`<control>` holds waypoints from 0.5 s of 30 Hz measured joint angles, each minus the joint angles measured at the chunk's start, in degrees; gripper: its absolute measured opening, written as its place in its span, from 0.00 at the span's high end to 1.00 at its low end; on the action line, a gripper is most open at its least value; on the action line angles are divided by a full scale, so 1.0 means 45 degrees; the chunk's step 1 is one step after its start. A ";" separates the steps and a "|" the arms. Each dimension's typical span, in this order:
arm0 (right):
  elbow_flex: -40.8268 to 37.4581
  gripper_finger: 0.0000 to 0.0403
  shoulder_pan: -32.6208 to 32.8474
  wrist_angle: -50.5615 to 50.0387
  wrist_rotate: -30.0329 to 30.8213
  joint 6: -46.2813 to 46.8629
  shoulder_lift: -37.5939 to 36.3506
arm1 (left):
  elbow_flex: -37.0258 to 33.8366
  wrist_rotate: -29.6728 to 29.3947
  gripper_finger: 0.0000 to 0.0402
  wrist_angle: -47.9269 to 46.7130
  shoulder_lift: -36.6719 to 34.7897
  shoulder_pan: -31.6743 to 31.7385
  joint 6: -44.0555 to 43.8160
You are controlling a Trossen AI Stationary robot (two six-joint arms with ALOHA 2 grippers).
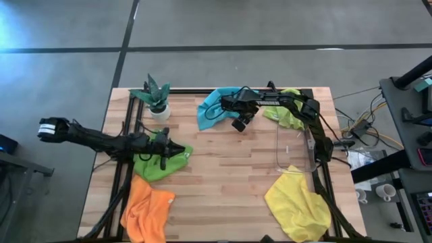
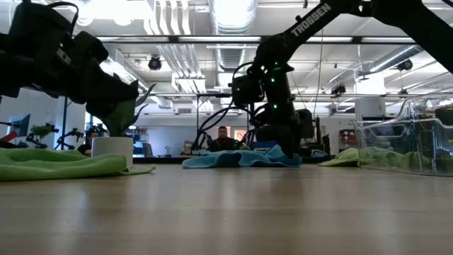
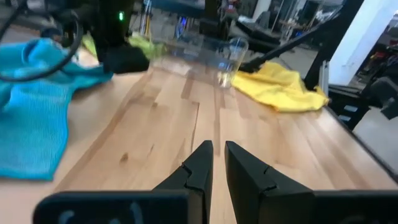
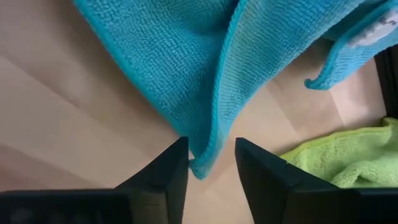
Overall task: Fold microfiber towels
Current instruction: Fold the blue microfiber cloth
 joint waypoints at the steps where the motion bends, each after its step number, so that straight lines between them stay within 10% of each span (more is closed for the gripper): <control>1: 0.0000 0.72 -0.0056 0.0025 0.0000 -0.0143 0.0015 | 0.0082 -0.0003 0.93 -0.0023 0.0222 -0.0004 0.0004; 7: 0.0000 0.94 -0.0086 0.0078 -0.0003 -0.0605 -0.0277 | 0.1103 -0.1291 0.93 -0.0838 0.2104 0.0041 -0.0353; 15: 0.0000 0.98 0.1070 -0.0037 -0.0005 -0.0573 -0.2541 | 0.5178 -0.3482 0.82 -0.5973 0.5366 0.0264 0.1099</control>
